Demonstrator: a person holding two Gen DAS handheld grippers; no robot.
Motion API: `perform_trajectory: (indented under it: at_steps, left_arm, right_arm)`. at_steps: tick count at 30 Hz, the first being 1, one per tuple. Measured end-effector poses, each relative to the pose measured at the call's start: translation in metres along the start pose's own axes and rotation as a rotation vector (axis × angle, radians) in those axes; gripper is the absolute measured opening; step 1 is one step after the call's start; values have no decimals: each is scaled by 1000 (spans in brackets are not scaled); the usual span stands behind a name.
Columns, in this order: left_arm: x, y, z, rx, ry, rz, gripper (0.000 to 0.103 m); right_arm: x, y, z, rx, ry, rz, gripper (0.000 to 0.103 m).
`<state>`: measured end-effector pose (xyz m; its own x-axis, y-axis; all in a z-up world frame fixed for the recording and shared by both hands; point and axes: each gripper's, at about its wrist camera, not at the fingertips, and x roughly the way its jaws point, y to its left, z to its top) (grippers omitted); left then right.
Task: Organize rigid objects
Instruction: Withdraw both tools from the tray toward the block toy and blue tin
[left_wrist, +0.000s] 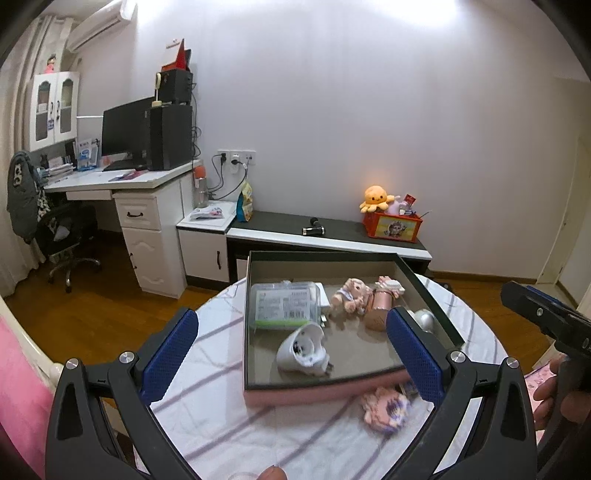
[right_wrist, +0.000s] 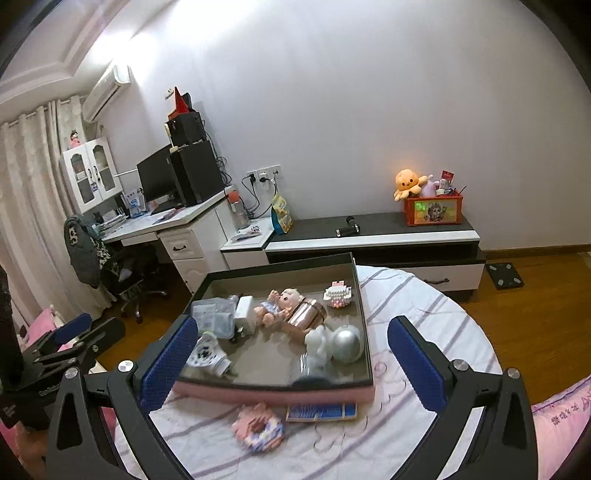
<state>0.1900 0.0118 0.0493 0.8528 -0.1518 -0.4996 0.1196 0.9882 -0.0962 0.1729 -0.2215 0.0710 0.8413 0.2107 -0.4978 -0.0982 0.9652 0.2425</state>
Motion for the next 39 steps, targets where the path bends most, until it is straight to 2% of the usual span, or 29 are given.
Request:
perform_trajectory:
  at_steps: [6,17,26,39]
  left_arm:
    - [-26,-1,-15,-12,-2,10,103]
    - [-48,-3,-48,-31,58,-3,103]
    - [-61,-8,-50,-16,43,-2,103]
    - [-59,-12,-52,-9,57,-11,103]
  right_arm:
    - [-21,2,-16,11,0,-4,103]
    - [-43,7,-42,-1,25,-7,103]
    - [-51,13,-45,-10,20,1,103]
    - [-51,11,-46,-10,31,-5,103]
